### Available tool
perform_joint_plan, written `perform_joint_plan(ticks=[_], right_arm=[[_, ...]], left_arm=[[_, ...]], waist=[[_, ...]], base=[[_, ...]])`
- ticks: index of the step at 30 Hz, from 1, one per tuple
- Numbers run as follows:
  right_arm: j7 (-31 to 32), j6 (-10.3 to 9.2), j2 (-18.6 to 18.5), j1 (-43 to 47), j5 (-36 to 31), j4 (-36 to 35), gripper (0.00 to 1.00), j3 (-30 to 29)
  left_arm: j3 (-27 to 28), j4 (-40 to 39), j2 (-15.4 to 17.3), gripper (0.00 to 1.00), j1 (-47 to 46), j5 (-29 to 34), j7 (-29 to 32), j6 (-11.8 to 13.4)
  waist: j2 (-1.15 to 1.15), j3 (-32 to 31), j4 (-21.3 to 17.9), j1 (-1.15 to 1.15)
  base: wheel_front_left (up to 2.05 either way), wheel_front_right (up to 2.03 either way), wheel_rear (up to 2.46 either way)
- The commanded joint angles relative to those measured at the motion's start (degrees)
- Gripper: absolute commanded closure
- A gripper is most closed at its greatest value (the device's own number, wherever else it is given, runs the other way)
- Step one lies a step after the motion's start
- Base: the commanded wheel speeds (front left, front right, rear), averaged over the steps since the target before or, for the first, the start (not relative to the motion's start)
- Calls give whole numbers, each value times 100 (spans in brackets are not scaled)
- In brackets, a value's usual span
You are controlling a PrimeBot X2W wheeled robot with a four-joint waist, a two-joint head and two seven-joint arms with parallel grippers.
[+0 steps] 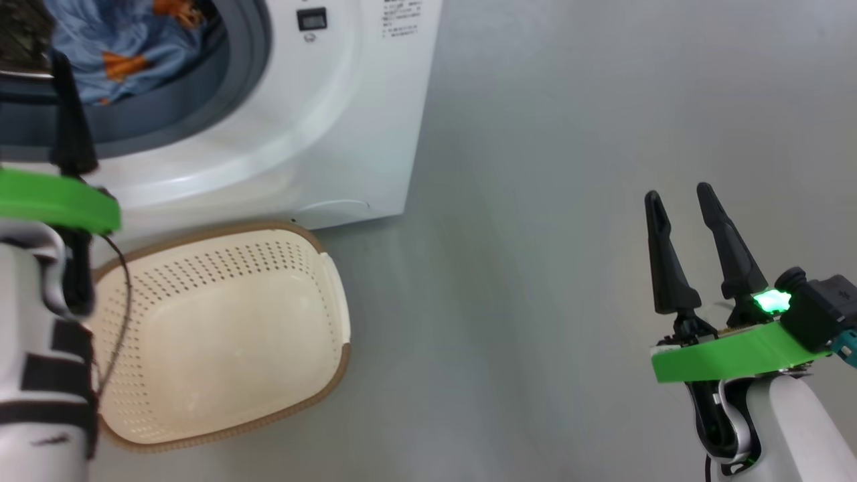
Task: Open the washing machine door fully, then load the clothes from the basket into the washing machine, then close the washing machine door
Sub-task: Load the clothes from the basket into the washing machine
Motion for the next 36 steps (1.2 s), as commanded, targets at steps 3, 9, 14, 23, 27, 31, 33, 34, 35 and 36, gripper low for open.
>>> perform_joint_plan(ticks=[3,9,14,23,27,31,33,34,35,36], right_arm=[[-46,25,-131,159,2,-100,0,72],[-46,25,-232,336,5,-64,0,-3],[-46,25,-316,502,10,-48,0,-68],[-46,25,-435,786,7,-65,0,-140],[-46,25,-481,884,17,-52,0,-132],[-46,25,-504,938,21,-56,0,-147],[-46,25,-499,967,15,-69,0,-160],[-46,25,-499,978,14,-72,0,-164],[-46,25,-499,989,14,-71,0,-164],[-46,25,-501,1003,15,-69,0,-164]], left_arm=[[235,-365,45,0,403,176,-35,-9],[370,-769,-214,0,1049,345,-36,-11],[449,-1106,-397,0,1588,449,-36,-11],[601,-1534,-651,0,2466,644,-36,-12],[738,-1770,-762,0,2878,723,-36,-12],[850,-2017,-862,0,3277,793,-36,-12],[893,-2142,-905,0,3453,809,-36,-12],[923,-2205,-924,0,3533,812,-36,-12],[953,-2273,-940,0,3612,820,-36,-12],[983,-2348,-958,0,3693,833,-36,-12]], waist=[[0,-305,207,0],[0,-564,368,0],[0,-768,510,0],[0,-1053,695,0],[0,-1154,739,0],[0,-1214,767,0],[0,-1230,781,0],[0,-1236,786,0],[0,-1247,789,0],[0,-1257,793,0]], base=[[0,0,0],[0,0,0],[0,0,0],[0,0,0],[0,0,0],[0,0,0],[0,0,0],[0,0,0],[0,0,0],[0,0,0]])
